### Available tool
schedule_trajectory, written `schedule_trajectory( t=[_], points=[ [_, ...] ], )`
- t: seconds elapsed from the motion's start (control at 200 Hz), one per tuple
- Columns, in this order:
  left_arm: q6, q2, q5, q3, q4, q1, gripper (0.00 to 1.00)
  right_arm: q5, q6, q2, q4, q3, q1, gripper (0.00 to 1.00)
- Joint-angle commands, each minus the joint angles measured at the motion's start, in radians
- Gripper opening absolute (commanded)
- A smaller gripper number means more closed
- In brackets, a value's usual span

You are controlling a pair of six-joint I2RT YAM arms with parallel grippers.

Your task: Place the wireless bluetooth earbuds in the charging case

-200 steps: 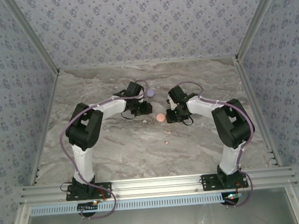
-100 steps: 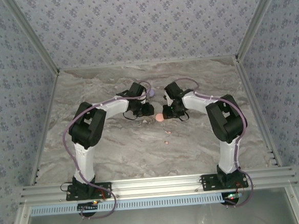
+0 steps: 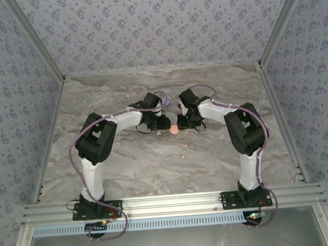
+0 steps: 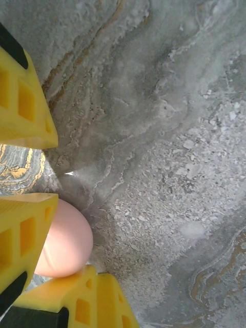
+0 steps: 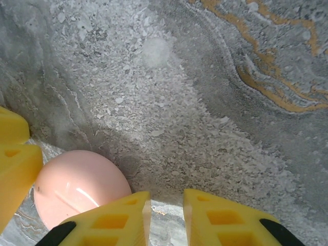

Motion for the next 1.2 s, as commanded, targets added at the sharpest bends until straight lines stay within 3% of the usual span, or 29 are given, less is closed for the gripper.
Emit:
schedule_trajectory(
  t=[0.0,0.345,0.585,0.76,1.199],
  points=[
    [0.009,-0.039,-0.014,-0.027,-0.077,-0.012,0.3,0.032,-0.007,0.014,-0.028,0.016,0.007,0.27],
    [0.005,-0.158,-0.084,-0.087,-0.077,0.012,0.34,0.009,0.002,-0.101,-0.016,-0.039,-0.037,0.32],
    [-0.058,-0.212,0.083,-0.192,0.109,0.057,0.42,-0.179,0.062,-0.175,0.076,-0.13,-0.067,0.38],
    [-0.106,-0.191,0.164,-0.227,0.21,0.06,0.44,-0.278,0.102,-0.158,0.124,-0.155,-0.077,0.35],
    [-0.139,-0.117,0.23,-0.224,0.266,0.058,0.45,-0.329,0.144,-0.091,0.184,-0.171,-0.086,0.3]
  ],
)
